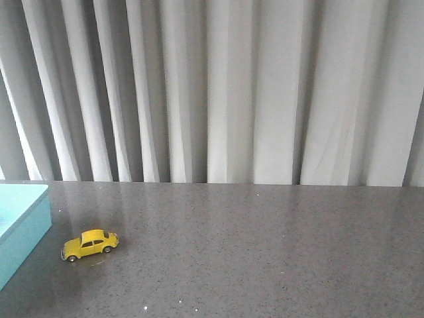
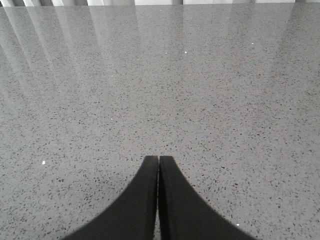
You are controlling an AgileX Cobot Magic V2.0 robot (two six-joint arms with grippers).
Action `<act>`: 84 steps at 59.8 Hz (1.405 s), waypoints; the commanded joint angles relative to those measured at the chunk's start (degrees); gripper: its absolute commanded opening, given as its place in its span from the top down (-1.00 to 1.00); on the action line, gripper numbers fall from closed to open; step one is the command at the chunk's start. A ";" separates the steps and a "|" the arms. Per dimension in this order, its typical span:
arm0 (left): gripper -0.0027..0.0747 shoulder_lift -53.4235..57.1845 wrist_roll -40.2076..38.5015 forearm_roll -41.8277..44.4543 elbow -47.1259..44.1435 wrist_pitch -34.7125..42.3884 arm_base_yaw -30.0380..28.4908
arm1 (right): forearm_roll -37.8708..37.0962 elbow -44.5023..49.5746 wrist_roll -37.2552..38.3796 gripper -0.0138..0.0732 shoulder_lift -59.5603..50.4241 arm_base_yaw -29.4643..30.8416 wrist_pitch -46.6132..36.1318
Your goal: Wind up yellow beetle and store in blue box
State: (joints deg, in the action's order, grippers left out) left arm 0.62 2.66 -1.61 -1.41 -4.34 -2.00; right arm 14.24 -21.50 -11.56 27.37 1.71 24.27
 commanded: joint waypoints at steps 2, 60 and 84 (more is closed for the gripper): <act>0.95 0.33 -0.63 -1.15 0.83 7.99 0.28 | -0.26 -1.52 -0.18 0.70 0.17 0.18 -3.80; 0.05 -11.40 8.23 -22.69 29.47 -13.56 1.14 | -0.26 -1.52 -0.18 0.70 0.17 0.18 -3.80; -0.24 -41.53 30.60 -22.84 65.42 -33.07 1.14 | -0.26 -1.52 -0.18 0.70 0.17 0.18 -3.80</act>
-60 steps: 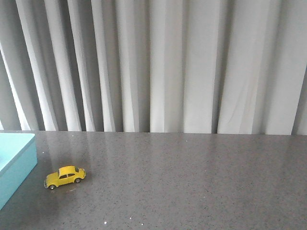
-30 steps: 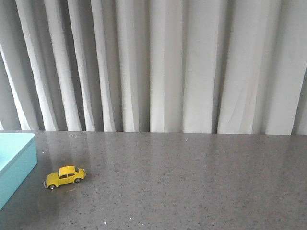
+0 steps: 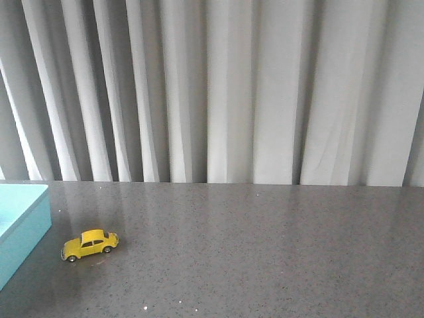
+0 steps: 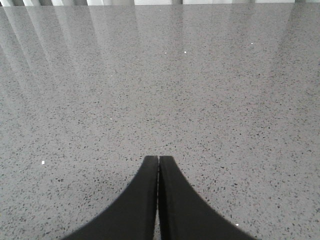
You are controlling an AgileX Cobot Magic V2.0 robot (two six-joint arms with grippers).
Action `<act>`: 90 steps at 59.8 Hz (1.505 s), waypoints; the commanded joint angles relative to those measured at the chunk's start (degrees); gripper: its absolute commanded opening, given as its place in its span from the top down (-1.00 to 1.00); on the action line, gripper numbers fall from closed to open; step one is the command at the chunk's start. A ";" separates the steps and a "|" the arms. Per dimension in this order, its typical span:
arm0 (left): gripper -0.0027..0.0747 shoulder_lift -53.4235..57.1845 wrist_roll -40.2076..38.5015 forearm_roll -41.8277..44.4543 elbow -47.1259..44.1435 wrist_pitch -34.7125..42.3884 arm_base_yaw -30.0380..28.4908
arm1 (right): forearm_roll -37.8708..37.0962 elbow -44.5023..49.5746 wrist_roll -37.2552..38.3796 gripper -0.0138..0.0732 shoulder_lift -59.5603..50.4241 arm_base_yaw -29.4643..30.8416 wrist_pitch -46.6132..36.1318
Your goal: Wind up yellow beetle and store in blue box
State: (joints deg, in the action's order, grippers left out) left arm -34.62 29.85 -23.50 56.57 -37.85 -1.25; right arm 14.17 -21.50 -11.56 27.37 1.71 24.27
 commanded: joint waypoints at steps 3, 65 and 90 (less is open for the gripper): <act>-0.23 -9.37 5.10 -0.87 10.74 -0.80 0.57 | -0.19 -1.52 -0.18 0.70 0.17 0.18 -3.80; -0.23 -57.59 27.35 -5.64 47.33 -14.48 -2.67 | -0.19 -1.52 -0.18 0.70 0.17 0.18 -3.80; -0.23 -77.74 28.40 1.45 53.74 -13.99 -2.56 | -0.19 -1.52 -0.18 0.70 0.17 0.18 -3.80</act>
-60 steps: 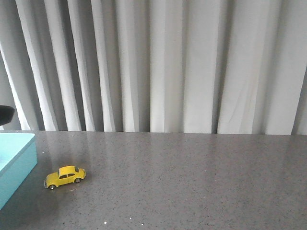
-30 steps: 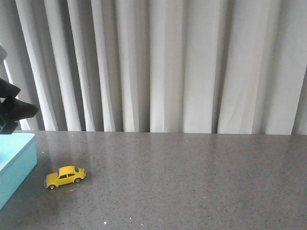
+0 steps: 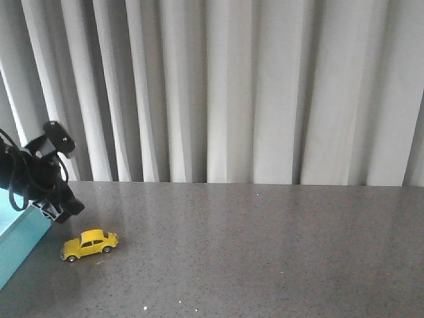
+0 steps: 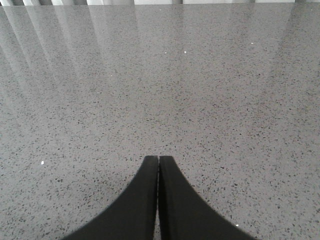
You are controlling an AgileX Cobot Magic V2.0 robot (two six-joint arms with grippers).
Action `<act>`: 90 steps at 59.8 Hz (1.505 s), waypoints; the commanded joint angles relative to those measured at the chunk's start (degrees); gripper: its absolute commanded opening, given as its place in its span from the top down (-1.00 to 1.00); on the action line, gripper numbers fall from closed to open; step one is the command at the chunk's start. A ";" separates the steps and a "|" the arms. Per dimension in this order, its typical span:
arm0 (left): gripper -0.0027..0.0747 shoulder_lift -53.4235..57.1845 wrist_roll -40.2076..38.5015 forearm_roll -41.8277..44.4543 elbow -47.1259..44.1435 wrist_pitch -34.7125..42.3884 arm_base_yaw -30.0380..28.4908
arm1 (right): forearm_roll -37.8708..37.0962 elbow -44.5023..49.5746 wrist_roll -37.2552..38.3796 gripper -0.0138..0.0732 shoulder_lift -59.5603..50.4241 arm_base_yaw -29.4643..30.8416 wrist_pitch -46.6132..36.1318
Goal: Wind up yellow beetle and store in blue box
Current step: 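Lower the left gripper over the yellow car and close on it, then lift the car with the left gripper and lower it into the blue box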
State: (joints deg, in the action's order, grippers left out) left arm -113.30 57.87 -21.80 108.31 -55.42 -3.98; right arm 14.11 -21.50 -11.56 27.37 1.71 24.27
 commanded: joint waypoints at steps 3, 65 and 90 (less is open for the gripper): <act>-0.23 -0.39 1.01 -0.26 2.00 4.57 0.17 | -0.14 -1.52 -0.18 0.70 0.17 0.18 -3.80; 0.56 -12.51 5.74 -8.35 2.00 11.58 1.86 | -0.14 -1.52 -0.18 0.70 0.17 0.18 -3.80; 0.95 -7.85 5.69 -12.16 2.00 14.12 1.81 | -0.14 -1.52 -0.18 0.70 0.17 0.18 -3.80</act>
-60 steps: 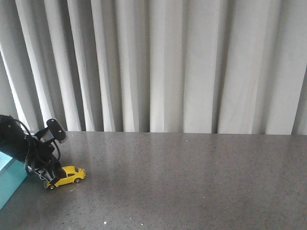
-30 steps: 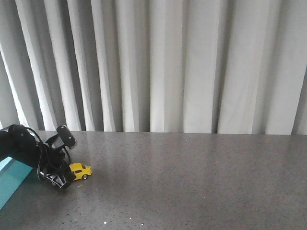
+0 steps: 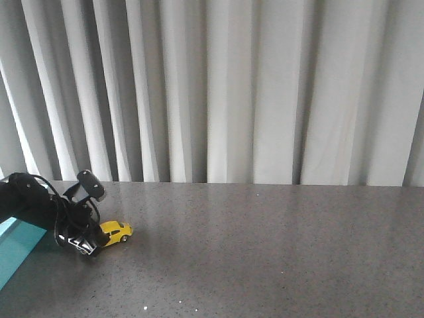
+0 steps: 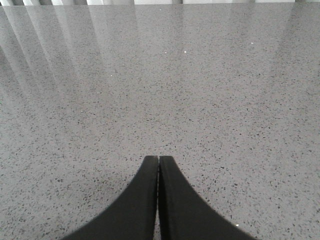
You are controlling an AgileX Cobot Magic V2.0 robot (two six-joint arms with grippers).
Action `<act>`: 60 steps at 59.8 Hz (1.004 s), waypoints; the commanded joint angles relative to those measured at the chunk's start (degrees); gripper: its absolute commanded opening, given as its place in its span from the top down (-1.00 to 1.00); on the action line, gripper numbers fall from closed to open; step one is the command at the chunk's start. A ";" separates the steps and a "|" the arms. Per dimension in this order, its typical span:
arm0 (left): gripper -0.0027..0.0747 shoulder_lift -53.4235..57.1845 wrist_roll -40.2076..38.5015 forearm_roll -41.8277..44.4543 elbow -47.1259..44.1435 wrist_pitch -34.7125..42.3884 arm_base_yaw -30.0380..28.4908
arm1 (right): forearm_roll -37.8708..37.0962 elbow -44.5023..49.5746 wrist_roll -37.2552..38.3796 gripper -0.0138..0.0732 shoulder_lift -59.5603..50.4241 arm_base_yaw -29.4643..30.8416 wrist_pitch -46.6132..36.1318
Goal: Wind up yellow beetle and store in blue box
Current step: 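Lift the car with the left gripper and lower it into the blue box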
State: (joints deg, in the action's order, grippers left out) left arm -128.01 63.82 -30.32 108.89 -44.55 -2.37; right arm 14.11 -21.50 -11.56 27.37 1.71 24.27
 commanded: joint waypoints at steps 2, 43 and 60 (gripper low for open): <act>0.95 7.94 -0.25 -4.13 1.42 3.55 0.19 | -0.14 -1.52 -0.18 0.70 0.17 0.18 -3.80; 0.95 20.64 -21.82 -5.69 1.31 2.28 -23.50 | -0.14 -1.52 -0.18 0.70 0.17 0.18 -3.80; 0.94 11.16 -24.58 -1.61 1.31 -3.87 -24.88 | -0.14 -1.52 -0.18 0.70 0.17 0.18 -3.80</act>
State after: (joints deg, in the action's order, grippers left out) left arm -117.84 41.37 -29.87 108.85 -50.39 -27.71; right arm 14.11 -21.50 -11.56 27.37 1.71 24.27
